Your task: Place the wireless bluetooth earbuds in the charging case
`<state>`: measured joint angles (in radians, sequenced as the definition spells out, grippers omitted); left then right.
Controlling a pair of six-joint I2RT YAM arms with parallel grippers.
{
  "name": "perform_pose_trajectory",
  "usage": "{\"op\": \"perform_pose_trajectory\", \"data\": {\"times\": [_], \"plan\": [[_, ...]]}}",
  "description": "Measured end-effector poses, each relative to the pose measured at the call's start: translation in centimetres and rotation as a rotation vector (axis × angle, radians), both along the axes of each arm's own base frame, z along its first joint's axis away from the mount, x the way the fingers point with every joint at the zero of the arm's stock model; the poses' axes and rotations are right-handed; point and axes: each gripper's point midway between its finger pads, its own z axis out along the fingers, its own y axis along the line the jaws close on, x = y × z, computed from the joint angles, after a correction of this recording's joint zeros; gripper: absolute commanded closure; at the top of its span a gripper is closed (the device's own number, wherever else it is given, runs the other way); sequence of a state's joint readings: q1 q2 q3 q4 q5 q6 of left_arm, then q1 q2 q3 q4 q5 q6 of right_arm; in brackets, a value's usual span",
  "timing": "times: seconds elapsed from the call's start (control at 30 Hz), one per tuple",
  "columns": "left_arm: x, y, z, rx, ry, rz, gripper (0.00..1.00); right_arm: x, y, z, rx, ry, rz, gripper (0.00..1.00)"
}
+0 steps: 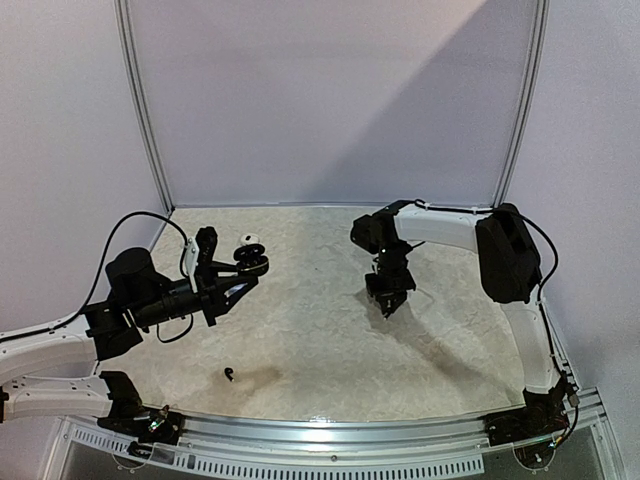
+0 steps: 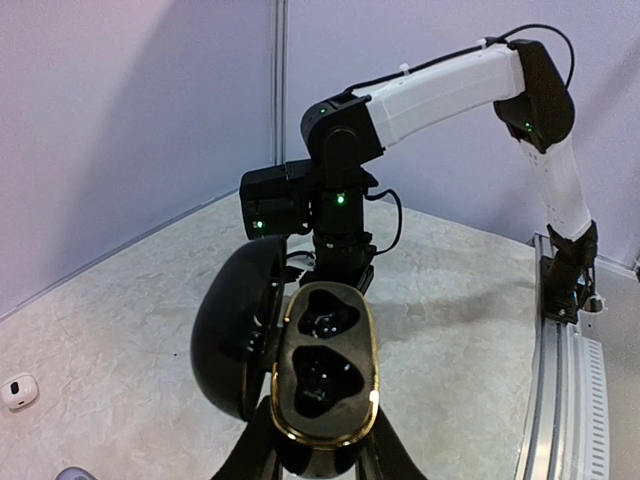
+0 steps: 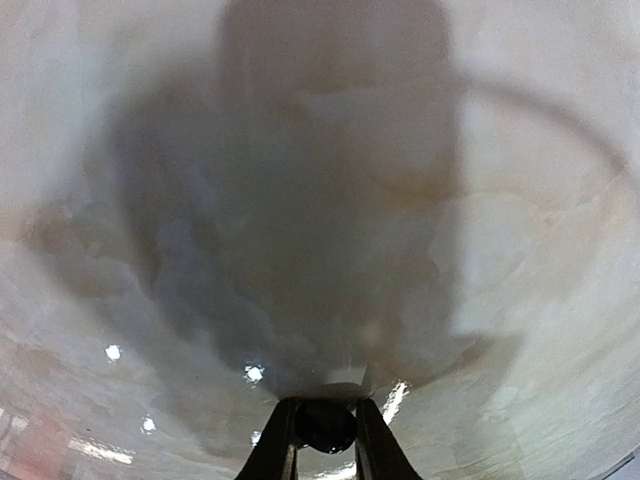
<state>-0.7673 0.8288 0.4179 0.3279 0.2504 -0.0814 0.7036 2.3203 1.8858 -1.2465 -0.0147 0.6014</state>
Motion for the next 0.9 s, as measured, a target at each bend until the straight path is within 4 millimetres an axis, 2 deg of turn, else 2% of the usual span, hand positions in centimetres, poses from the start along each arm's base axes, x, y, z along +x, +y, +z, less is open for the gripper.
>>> {"op": "perform_pose_trajectory", "data": {"times": [0.23,0.3,0.37,0.43,0.5,0.53,0.6,0.7,0.8,0.9], "plan": [[0.0,0.0,0.0,0.003,-0.005,0.001,1.0,1.8,0.3,0.5,-0.019,-0.096,0.114,0.97],[0.0,0.0,0.0,0.003,-0.009,0.0,1.0,2.5,1.0,1.5,-0.005,-0.157,0.17,0.97],[0.1,0.0,0.1,0.001,-0.013,0.001,1.0,3.2,2.3,3.7,0.031,-0.239,0.225,0.97],[0.2,-0.1,0.2,0.0,-0.015,0.002,1.0,4.0,4.3,7.8,0.099,-0.372,0.295,0.97],[0.4,-0.2,0.4,-0.001,-0.015,0.0,1.0,4.2,6.6,12.8,0.18,-0.528,0.373,0.97],[0.5,-0.4,0.5,-0.002,-0.016,0.0,1.0,3.9,8.0,16.0,0.234,-0.621,0.416,0.98],[0.7,-0.5,1.1,-0.006,-0.028,-0.002,1.0,2.4,10.3,21.6,0.33,-0.781,0.496,0.99],[0.7,-0.8,2.3,-0.016,-0.073,-0.014,1.0,-1.3,13.4,29.8,0.493,-1.02,0.638,1.0],[0.6,-1.0,3.3,-0.014,-0.131,-0.031,1.0,-4.8,15.4,34.5,0.605,-1.184,0.759,1.0],[0.4,-1.3,4.1,0.001,-0.193,-0.052,1.0,-6.3,16.3,36.4,0.651,-1.283,0.826,1.0]]}}
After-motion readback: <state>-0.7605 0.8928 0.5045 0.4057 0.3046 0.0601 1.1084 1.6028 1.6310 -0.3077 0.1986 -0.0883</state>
